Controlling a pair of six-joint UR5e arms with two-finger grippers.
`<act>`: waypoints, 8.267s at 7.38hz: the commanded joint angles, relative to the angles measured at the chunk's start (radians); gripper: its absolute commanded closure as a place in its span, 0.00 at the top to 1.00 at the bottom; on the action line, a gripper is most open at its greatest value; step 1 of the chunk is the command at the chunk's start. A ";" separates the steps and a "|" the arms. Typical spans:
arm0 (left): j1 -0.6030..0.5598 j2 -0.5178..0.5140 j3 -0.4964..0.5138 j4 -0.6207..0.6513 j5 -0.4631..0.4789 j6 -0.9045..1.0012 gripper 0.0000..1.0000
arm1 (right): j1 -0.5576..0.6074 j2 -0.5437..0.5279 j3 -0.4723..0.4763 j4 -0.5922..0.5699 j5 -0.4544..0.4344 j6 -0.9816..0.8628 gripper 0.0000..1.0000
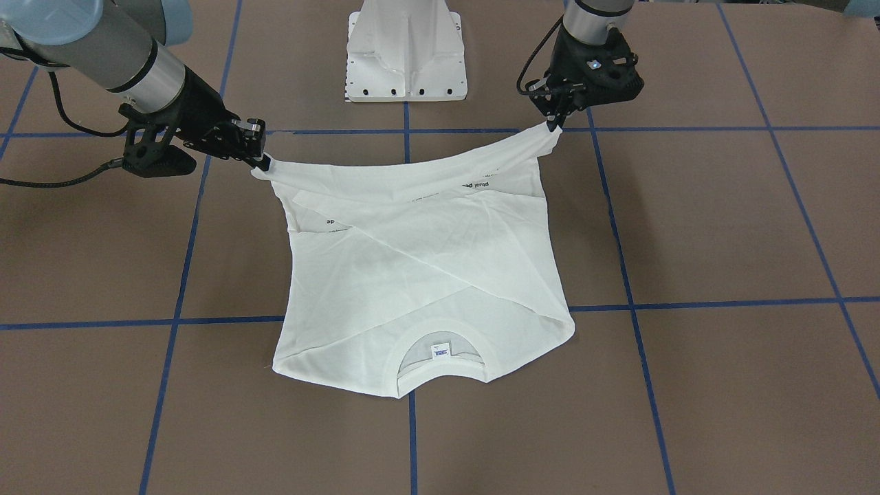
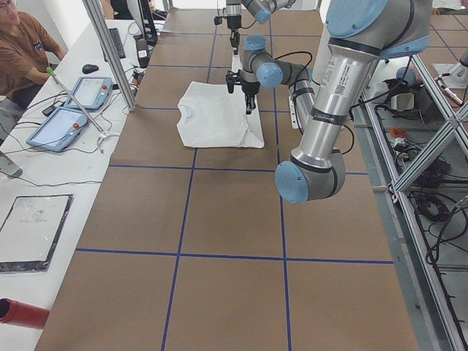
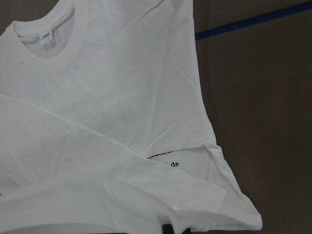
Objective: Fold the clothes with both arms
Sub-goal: 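Lift the hem with both grippers and fold it toward the collar, then open both grippers at the collar and lift them off the shirt, then move the right gripper down to the folded shirt's side edge, then grasp the shirt's side edge with the right gripper, then drag the shirt toward the robot with the right gripper, rotating it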
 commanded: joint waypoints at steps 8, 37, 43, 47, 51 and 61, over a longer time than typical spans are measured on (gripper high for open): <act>-0.173 -0.121 0.321 -0.205 0.001 0.075 0.00 | 0.069 0.160 -0.222 0.007 -0.045 -0.038 0.00; -0.231 -0.165 0.529 -0.370 0.055 0.073 1.00 | -0.070 0.098 -0.295 0.072 -0.153 -0.024 1.00; -0.228 -0.157 0.489 -0.345 0.113 0.063 1.00 | -0.226 0.068 -0.305 0.059 -0.302 -0.003 0.91; -0.228 -0.154 0.490 -0.345 0.116 0.064 1.00 | -0.230 0.080 -0.295 0.018 -0.296 -0.003 0.22; -0.228 -0.150 0.492 -0.344 0.118 0.067 1.00 | -0.214 0.071 -0.214 -0.032 -0.281 -0.009 0.00; -0.223 -0.156 0.437 -0.312 0.158 0.060 1.00 | -0.444 -0.415 0.246 -0.083 -0.119 -0.130 0.00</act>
